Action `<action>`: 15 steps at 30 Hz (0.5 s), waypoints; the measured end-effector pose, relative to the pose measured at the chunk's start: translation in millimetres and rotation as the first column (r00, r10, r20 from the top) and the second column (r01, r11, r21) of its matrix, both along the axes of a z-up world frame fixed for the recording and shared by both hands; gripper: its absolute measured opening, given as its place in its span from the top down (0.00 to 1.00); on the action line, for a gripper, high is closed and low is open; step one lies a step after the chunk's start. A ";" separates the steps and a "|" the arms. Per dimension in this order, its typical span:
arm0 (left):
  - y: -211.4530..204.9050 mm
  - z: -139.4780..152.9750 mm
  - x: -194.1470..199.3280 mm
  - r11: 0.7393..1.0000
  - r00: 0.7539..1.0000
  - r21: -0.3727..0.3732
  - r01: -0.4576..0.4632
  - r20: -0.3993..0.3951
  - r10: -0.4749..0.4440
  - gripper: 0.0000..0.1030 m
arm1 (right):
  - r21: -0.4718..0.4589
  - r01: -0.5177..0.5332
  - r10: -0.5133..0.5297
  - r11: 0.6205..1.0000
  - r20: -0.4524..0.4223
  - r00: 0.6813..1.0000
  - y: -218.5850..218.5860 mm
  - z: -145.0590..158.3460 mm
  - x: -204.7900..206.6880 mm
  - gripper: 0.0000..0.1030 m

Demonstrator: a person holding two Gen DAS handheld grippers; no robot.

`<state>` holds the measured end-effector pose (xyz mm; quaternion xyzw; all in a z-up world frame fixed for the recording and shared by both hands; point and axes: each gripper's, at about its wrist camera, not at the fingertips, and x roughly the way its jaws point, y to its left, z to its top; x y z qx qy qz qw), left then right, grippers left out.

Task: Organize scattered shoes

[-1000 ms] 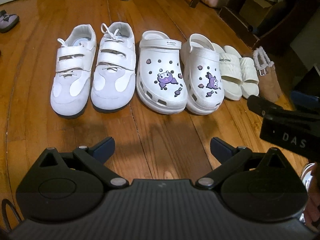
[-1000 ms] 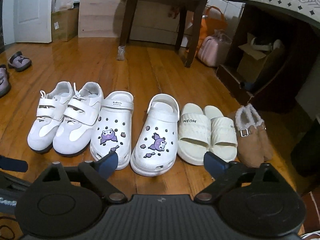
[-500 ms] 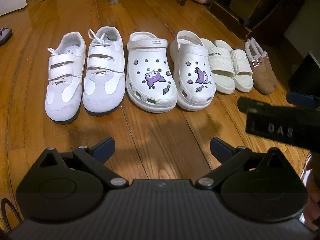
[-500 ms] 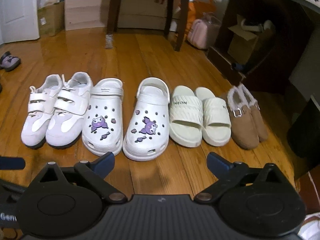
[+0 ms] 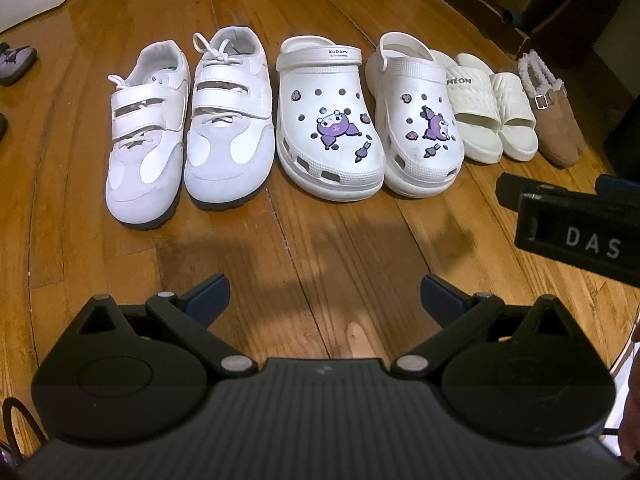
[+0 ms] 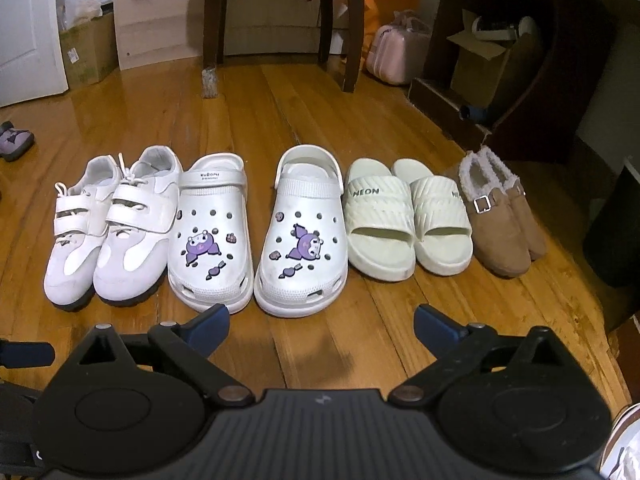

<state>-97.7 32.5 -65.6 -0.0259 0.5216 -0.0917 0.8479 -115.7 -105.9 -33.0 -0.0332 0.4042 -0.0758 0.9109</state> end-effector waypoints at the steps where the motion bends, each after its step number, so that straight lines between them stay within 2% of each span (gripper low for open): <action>1: 0.6 -0.5 0.1 1.000 1.000 -0.002 -0.001 -0.002 0.001 0.00 | 0.007 0.000 0.000 1.000 0.001 1.000 -0.2 0.3 -0.6 0.04; 11: -3.7 1.8 0.1 1.000 1.000 0.007 0.008 0.009 -0.008 0.00 | -0.009 0.013 -0.013 1.000 -0.014 1.000 -8.9 -4.2 -2.7 0.04; 15: -3.5 6.5 -0.7 1.000 0.999 0.009 0.001 0.049 -0.002 0.00 | -0.005 0.040 -0.040 0.999 -0.029 0.999 -19.0 -6.0 1.2 0.04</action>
